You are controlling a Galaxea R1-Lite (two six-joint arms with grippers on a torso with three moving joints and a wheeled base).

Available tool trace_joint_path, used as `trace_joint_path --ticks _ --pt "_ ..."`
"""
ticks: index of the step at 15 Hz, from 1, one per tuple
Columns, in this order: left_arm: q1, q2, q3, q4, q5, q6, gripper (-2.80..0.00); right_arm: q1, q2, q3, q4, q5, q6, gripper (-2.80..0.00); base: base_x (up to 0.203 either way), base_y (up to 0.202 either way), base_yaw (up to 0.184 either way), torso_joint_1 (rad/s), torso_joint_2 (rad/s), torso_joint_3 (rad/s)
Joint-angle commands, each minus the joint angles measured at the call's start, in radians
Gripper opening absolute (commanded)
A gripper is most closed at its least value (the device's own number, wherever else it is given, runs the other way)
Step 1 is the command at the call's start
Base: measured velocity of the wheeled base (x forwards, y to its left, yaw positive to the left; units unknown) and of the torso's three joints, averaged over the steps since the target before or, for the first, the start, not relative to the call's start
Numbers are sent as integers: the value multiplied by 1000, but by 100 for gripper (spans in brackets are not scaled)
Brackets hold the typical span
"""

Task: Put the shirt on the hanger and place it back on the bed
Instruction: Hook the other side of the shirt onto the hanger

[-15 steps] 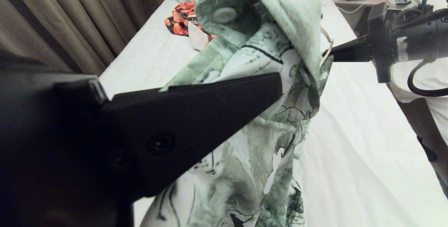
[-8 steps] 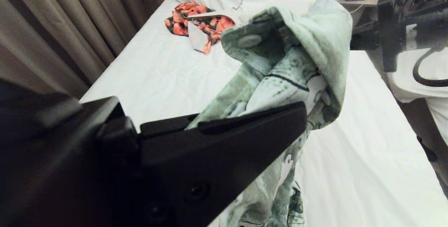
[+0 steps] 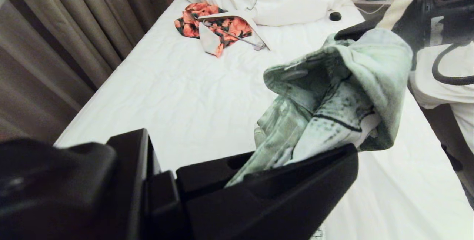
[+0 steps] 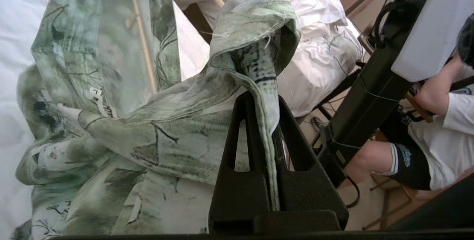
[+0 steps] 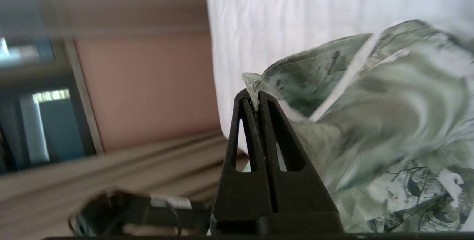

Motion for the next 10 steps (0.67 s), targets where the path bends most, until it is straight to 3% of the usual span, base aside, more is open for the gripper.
trace_joint_path --ticks 1,10 --pt "-3 8 0 -2 3 -4 -280 38 -9 -10 5 3 -8 -280 0 0 0 0 0 0" --pt "0 39 0 -4 3 -18 -280 129 -86 -50 64 3 -50 -280 0 0 0 0 0 0"
